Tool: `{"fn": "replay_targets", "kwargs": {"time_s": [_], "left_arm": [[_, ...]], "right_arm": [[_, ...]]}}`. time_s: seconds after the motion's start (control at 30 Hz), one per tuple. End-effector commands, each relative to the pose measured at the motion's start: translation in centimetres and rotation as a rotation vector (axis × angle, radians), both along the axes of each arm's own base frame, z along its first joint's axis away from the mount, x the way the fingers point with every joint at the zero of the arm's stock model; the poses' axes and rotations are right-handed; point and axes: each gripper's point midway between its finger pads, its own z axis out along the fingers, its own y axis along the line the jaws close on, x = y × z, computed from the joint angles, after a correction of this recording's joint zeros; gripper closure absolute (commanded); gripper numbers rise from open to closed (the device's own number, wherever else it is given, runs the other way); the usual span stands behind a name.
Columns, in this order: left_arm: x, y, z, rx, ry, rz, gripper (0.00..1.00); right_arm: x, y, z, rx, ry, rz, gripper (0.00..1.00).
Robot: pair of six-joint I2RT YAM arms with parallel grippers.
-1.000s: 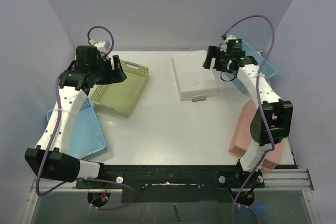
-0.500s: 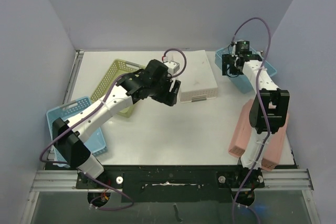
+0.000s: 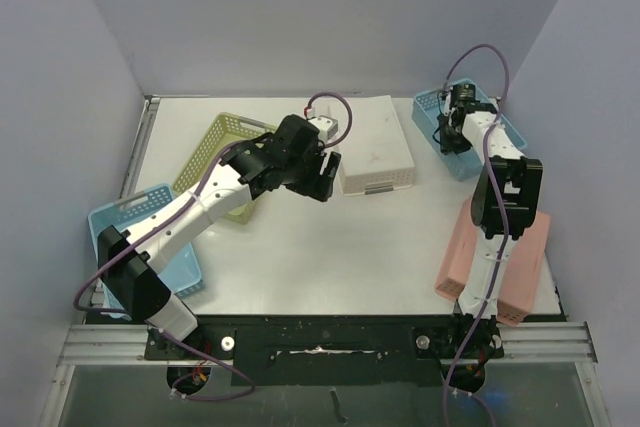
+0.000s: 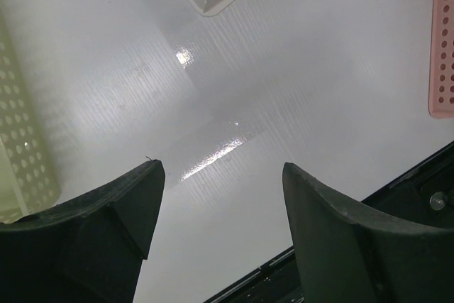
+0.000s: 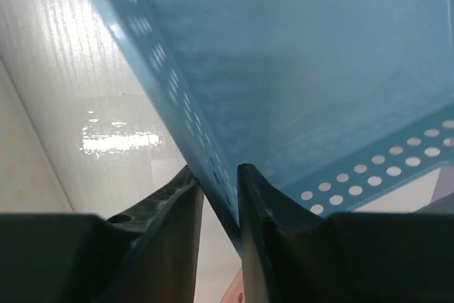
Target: Turn the large container upside down
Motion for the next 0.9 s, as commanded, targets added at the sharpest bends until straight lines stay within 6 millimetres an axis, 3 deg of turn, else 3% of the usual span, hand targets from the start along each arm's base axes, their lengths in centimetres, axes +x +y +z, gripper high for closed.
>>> {"fn": "replay_targets", "kwargs": {"time_s": [0.0, 0.1, 0.2, 0.4, 0.47, 0.67, 0.73, 0.87], "left_arm": [[0.5, 0.2, 2.3, -0.055, -0.065, 0.025, 0.33], [0.6, 0.4, 2.4, -0.050, -0.075, 0.030, 0.33], [0.8, 0.6, 2.8, -0.048, -0.090, 0.036, 0.33], [1.8, 1.6, 4.1, -0.092, -0.097, 0.062, 0.33], [2.6, 2.9, 4.3, -0.102, -0.097, 0.097, 0.33], [5.6, 8.7, 5.9, -0.252, -0.088, 0.273, 0.33], [6.4, 10.8, 6.6, -0.306, -0.103, 0.342, 0.33], [7.5, 13.5, 6.9, -0.341, -0.118, 0.430, 0.33]], "right_arm": [[1.4, 0.7, 5.1, 0.027, -0.119, 0.009, 0.81], [1.6, 1.2, 7.2, 0.051, -0.158, 0.010, 0.92], [1.7, 1.9, 10.6, 0.066, -0.229, 0.018, 1.00], [-0.1, 5.3, 16.8, 0.117, -0.370, 0.055, 1.00], [-1.1, 7.6, 18.8, 0.179, -0.417, 0.092, 1.00], [-6.0, 17.4, 24.0, 0.409, -0.494, 0.259, 1.00], [-8.1, 20.3, 24.8, 0.540, -0.493, 0.299, 1.00], [-12.2, 24.2, 26.5, 0.776, -0.498, 0.334, 1.00]]}}
